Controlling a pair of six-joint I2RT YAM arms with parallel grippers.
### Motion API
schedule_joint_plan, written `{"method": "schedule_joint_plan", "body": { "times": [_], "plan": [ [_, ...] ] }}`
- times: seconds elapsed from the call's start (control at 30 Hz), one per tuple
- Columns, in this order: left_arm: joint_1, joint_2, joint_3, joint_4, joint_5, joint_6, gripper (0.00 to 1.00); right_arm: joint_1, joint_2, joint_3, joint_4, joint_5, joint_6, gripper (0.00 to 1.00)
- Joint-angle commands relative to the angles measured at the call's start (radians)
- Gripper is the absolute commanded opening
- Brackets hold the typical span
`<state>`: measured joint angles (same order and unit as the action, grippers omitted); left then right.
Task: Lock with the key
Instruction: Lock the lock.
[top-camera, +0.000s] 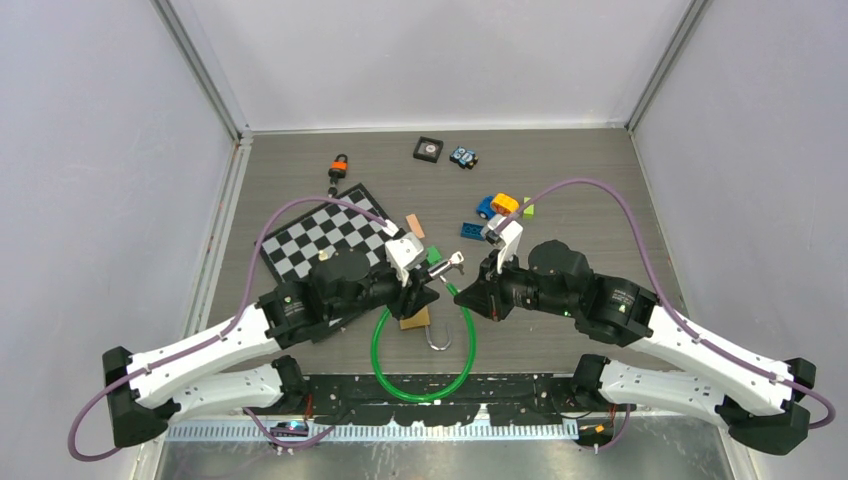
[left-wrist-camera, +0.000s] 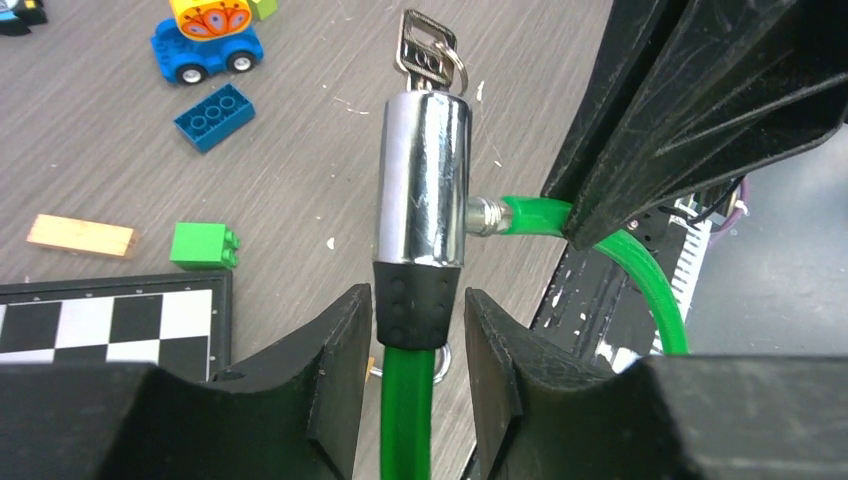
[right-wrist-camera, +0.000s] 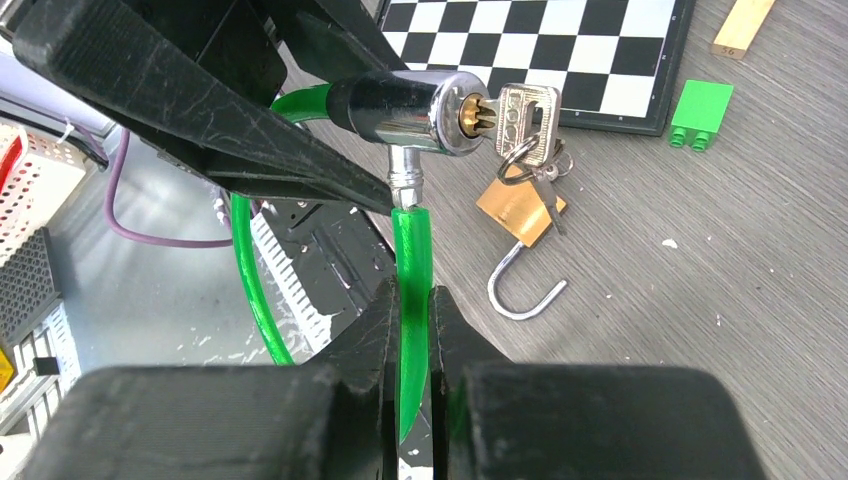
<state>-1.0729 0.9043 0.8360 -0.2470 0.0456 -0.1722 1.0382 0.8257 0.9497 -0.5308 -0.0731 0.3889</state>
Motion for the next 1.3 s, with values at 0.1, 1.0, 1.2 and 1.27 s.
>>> {"method": "schedule_joint_plan", "body": {
  "times": [0.1,1.0,1.2,1.27],
  "plan": [
    [-0.005,-0.025,0.043,0.002,-0.03,0.043,0.35,0.008,-0.004,0.032,0.111,-0.029,0.005,0.01],
    [-0.027,0.059,0.002,0.033,0.06,0.06,0.0,0.01,0.11,0.099,0.151,0.205,0.171,0.01],
    [-0.058,0.084,-0.02,0.053,0.049,0.06,0.0,0.01,0.115,0.092,0.213,0.22,0.175,0.01],
    [-0.064,0.086,-0.03,0.053,0.051,0.063,0.0,0.01,0.092,0.081,0.227,0.246,0.17,0.01]
  ]
}}
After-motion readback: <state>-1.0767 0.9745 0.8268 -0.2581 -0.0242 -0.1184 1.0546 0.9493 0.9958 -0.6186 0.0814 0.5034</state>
